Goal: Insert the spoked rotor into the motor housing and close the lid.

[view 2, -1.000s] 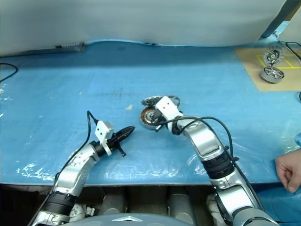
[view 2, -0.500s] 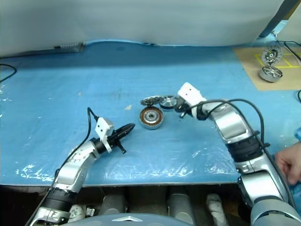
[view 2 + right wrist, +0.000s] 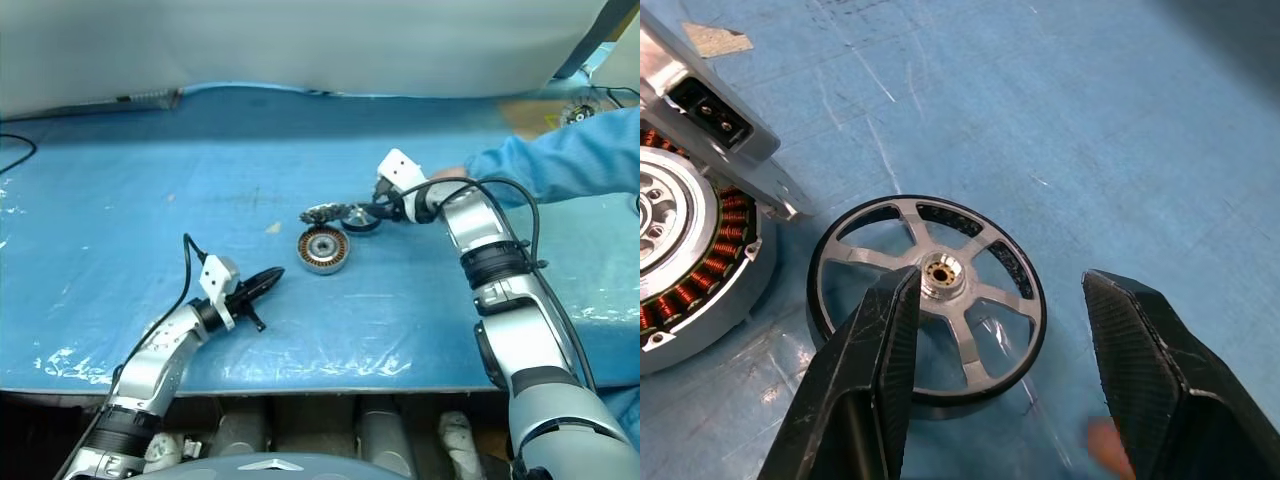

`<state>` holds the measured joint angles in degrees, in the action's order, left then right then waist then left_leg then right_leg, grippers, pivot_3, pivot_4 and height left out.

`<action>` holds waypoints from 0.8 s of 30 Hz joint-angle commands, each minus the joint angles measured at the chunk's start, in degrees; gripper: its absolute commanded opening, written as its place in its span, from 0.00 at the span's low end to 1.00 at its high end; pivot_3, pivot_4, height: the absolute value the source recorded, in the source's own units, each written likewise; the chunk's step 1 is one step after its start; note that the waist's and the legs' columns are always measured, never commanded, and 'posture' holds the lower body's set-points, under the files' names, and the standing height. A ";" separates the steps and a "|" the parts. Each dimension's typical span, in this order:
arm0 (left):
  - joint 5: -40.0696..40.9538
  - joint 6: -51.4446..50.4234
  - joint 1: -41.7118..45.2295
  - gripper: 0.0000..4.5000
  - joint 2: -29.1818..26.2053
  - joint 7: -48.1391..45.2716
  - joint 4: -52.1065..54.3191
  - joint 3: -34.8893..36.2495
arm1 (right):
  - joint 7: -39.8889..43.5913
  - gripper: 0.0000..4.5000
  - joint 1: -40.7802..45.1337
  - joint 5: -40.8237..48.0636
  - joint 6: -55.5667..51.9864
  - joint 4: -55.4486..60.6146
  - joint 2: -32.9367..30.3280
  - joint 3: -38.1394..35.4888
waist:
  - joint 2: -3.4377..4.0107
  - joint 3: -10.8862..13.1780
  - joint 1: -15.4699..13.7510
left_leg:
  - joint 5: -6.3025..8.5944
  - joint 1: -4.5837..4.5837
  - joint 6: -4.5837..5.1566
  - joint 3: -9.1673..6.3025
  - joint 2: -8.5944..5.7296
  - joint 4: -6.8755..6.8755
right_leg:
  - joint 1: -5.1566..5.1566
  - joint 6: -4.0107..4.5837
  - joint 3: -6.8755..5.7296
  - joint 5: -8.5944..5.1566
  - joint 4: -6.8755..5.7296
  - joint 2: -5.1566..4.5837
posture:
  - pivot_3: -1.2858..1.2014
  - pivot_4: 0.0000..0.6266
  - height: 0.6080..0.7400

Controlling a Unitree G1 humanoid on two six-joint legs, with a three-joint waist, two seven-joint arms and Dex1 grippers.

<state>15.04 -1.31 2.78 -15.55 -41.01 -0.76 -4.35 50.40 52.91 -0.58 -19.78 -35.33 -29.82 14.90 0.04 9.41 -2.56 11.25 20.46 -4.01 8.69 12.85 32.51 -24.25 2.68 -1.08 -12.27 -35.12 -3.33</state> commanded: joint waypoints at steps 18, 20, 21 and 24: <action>0.03 3.35 -0.09 0.00 0.28 -0.37 -0.57 -0.08 | 1.35 0.59 -1.65 -1.07 -1.85 4.86 -0.22 -2.53 | 0.00 0.00 -0.05 | 0.01 0.10 0.02 -0.01 0.06 0.31 | -0.11 0.03 0.00 0.01 -0.34 0.00 | 0.52 0.24 1.00; 0.06 3.44 -0.22 0.00 0.24 -0.44 -0.59 -0.10 | 0.80 0.59 -2.57 -0.77 -3.53 6.73 -0.49 -3.33 | 0.00 0.00 -0.02 | 0.01 0.12 0.02 -0.01 0.06 0.31 | -0.13 0.03 0.00 0.01 -0.34 0.00 | 0.52 0.24 1.00; 0.05 3.49 -0.25 0.00 0.24 -0.47 -0.64 -0.11 | 0.43 0.59 -3.14 -0.48 -4.47 7.73 -0.58 -3.88 | 0.00 0.00 -0.03 | 0.01 0.11 0.02 -0.01 0.06 0.31 | -0.13 0.03 0.00 0.01 -0.34 0.00 | 0.52 0.24 1.00; 0.08 3.61 -0.49 0.00 0.21 -0.54 -0.63 -0.17 | -0.82 0.59 -5.23 -0.18 -7.42 11.30 -1.11 -5.49 | 0.00 0.00 -0.16 | 0.01 0.11 0.01 -0.01 0.05 0.30 | -0.13 0.03 0.00 0.01 -0.34 0.00 | 0.52 0.24 1.00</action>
<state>14.88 1.11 2.23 -15.31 -41.06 -2.16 -4.45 50.30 48.03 -1.77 -25.99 -27.17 -30.02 11.28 0.04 9.41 -2.72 11.26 20.57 -4.00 8.68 12.91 32.81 -24.37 2.71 -1.07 -12.26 -35.46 -3.34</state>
